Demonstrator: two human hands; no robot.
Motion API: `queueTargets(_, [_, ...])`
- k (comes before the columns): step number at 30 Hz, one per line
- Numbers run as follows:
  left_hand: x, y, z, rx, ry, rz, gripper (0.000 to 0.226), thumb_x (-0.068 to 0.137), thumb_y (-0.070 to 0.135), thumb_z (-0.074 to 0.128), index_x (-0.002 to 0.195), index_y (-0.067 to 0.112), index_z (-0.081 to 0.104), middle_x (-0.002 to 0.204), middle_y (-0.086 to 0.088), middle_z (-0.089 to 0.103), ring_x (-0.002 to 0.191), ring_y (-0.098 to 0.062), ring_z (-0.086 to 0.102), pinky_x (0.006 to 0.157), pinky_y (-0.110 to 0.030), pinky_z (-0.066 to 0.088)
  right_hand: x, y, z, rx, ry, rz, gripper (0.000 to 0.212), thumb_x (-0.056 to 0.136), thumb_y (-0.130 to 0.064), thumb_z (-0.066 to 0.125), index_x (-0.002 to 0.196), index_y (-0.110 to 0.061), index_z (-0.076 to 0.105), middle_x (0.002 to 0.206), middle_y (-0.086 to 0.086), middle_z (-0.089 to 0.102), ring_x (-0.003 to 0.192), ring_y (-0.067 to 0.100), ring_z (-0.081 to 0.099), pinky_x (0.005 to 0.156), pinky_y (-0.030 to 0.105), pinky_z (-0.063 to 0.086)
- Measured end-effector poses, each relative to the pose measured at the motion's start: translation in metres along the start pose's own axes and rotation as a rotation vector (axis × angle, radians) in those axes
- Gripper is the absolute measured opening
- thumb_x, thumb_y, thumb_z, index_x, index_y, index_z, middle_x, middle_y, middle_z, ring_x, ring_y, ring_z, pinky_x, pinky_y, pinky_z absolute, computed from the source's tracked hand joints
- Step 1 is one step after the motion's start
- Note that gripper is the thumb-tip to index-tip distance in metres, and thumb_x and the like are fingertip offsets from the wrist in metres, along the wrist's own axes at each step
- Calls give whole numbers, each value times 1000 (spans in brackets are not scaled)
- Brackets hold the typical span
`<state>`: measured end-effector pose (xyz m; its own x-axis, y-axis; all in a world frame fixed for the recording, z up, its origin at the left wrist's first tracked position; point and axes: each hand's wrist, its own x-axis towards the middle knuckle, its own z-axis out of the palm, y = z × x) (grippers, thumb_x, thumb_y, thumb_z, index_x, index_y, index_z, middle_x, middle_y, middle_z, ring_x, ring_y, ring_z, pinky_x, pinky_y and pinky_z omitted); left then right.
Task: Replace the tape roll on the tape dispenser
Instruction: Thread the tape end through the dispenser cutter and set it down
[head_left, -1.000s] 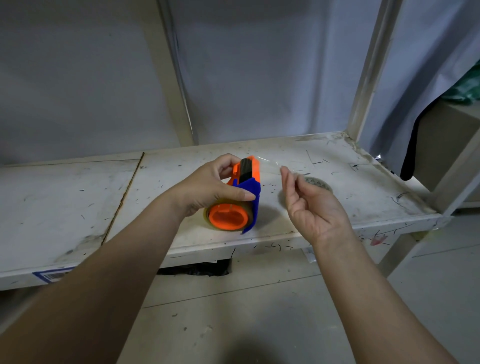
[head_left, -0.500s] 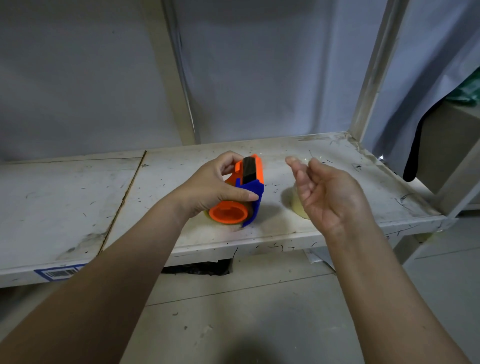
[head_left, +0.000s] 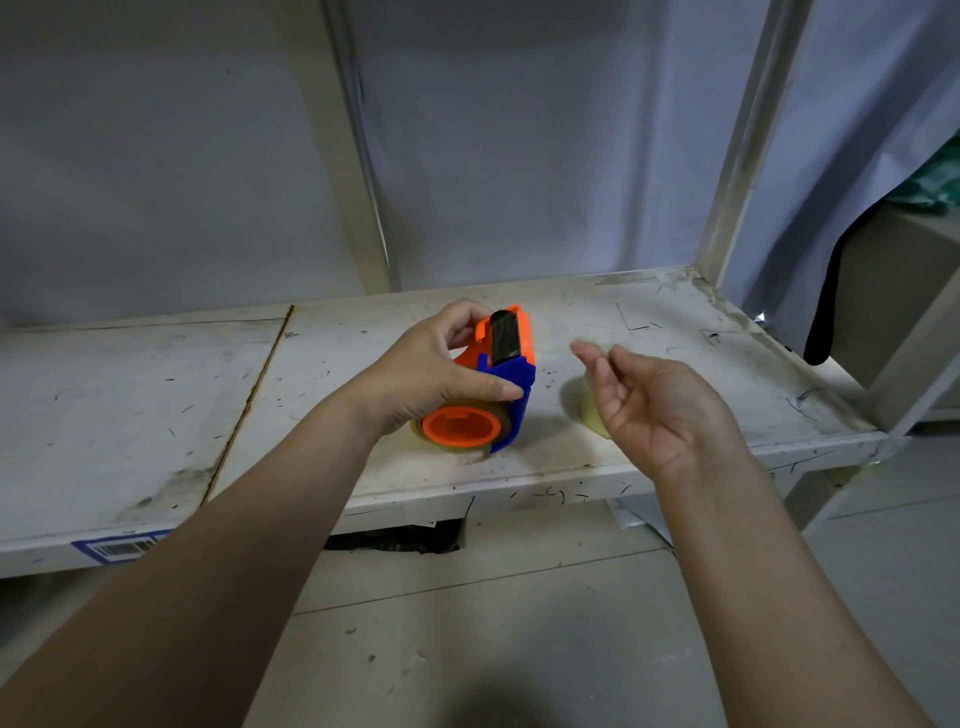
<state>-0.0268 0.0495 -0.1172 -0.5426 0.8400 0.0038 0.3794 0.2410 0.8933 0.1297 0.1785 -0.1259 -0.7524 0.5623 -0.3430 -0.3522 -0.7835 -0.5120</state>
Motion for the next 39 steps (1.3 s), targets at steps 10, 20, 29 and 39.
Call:
queueTargets(10, [-2,-13,-3,-120,42,2,64,53,28,87,110,28,56,117,4,66,115,-14,58,92,-38,52,-3,-4,1,66,-96,213,50,71,3,62,118,13,46,95,29,66,77,33,73,63,30,61])
queueTargets(20, [-6,-12,-4,-169,-38,45,61,55,18,88,108,25,58,111,4,69,105,-9,64,83,-29,54,-2,1,6,-599,65,-30,5,79,-8,70,77,-12,68,62,-1,64,47,4,47,39,11,33])
queueTargets(29, [-4,-16,1,-239,-78,44,63,56,17,86,111,24,57,110,2,70,101,-14,66,79,-26,54,-3,-4,5,-645,-6,-202,9,83,0,64,84,-7,69,69,5,61,57,9,45,46,12,43])
queueTargets(39, [-2,-21,10,-651,-131,-1,81,46,30,92,119,18,59,115,-10,64,105,-24,58,96,-45,44,5,21,7,-994,-173,-604,18,85,-10,65,73,-22,67,64,-10,65,59,2,59,56,16,47])
